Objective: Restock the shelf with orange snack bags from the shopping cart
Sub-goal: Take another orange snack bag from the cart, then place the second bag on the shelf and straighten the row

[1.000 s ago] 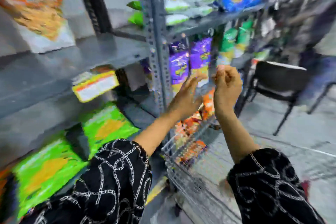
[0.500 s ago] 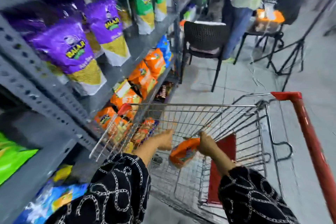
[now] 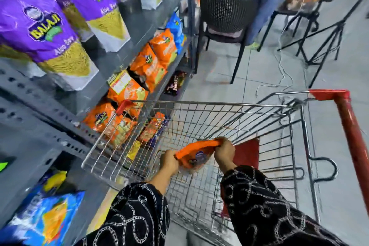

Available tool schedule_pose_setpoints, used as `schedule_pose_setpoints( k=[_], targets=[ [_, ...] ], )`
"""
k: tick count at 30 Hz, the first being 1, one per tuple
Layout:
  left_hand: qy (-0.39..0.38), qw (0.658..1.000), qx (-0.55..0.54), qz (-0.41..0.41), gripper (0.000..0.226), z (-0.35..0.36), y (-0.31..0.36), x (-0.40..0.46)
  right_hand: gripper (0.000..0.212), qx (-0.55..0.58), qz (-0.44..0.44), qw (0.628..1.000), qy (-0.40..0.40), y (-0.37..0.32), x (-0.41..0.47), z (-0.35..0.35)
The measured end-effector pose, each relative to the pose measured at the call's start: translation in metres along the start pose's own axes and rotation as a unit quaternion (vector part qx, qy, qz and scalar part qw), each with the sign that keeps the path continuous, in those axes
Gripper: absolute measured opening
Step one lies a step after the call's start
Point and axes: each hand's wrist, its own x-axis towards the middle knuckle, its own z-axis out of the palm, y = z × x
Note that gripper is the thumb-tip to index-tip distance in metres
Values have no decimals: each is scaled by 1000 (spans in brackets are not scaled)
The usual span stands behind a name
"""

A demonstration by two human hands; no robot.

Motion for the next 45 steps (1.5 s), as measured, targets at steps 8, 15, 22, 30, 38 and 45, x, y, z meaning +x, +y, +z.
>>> schedule_pose_setpoints(
  k=[8,15,22,30,38,45],
  targets=[
    [104,973,-206,4,22,-18,5,-12,23,199,62,978,28,-38,-13,-5],
    [180,889,-403,119,12,-83,32,-83,10,259,-116,957,62,-105,-81,-47],
    [284,797,-466,257,16,-188,78,-171,22,343,-294,883,125,-208,-176,-78],
    [379,686,-483,391,19,-317,103,-298,24,455,-427,776,91,-335,-310,-127],
    [526,593,-404,456,18,-432,111,-405,37,555,-471,683,50,-450,-408,-134],
    [629,574,-297,432,32,-543,91,-451,25,609,-484,627,-37,-555,-473,-104]
  ],
)
